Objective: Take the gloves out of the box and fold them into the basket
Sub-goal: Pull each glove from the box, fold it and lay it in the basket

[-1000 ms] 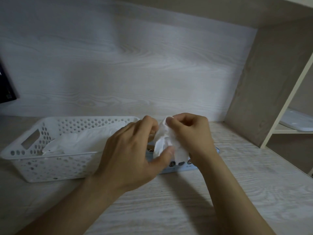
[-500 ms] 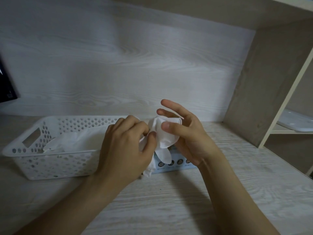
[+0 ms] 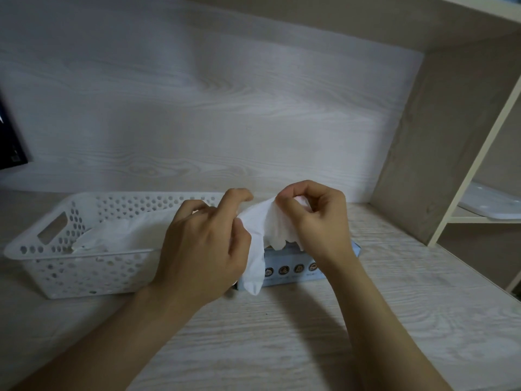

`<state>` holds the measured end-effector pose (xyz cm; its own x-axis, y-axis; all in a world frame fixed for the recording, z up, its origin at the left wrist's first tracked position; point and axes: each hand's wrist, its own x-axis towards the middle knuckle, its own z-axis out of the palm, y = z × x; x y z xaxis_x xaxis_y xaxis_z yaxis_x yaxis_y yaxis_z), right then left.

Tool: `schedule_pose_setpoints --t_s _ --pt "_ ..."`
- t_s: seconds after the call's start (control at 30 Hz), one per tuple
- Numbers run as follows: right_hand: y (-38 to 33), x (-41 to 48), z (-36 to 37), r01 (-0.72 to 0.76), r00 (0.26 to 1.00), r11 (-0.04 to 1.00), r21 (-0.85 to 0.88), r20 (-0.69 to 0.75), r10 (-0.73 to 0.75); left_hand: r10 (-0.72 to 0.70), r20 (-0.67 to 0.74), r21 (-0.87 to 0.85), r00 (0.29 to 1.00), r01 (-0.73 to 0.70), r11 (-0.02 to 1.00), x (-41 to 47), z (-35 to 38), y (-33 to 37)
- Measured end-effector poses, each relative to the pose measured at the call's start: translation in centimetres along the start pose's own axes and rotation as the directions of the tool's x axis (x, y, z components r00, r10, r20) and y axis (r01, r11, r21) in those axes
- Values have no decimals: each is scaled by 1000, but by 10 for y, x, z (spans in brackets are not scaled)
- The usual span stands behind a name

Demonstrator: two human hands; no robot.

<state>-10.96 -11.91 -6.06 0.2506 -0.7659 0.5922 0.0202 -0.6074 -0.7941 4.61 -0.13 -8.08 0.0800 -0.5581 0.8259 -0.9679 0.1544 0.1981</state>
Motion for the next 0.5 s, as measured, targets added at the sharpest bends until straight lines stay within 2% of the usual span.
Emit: schedule_pose_setpoints --t_s 0.03,0.1,0.17,0.23,0.33,0.43,0.5 --pt "0 0 0 19 1000 1000 -1 8 -19 5 -2 -11 1000 -5 1000 0 1 -1" --pt "-3 1 -3 -81 995 983 163 66 71 7 -13 -45 1000 -8 999 1 3 -1" --pt "-8 2 -7 -235 970 867 440 166 179 25 -28 -60 999 -27 998 2 4 -2" --pt "-8 5 -12 -275 960 755 596 213 181 82 -46 -90 996 -86 992 3 5 -4" --pt "-6 7 -16 -292 955 687 665 243 171 113 -15 -199 993 -114 973 3 6 -1" --pt "-13 6 -17 -362 932 564 743 286 222 49 20 -294 999 -40 955 2 2 7" --pt "-17 3 -16 -366 928 612 701 325 182 -8 14 -352 1000 12 936 2 -1 8"
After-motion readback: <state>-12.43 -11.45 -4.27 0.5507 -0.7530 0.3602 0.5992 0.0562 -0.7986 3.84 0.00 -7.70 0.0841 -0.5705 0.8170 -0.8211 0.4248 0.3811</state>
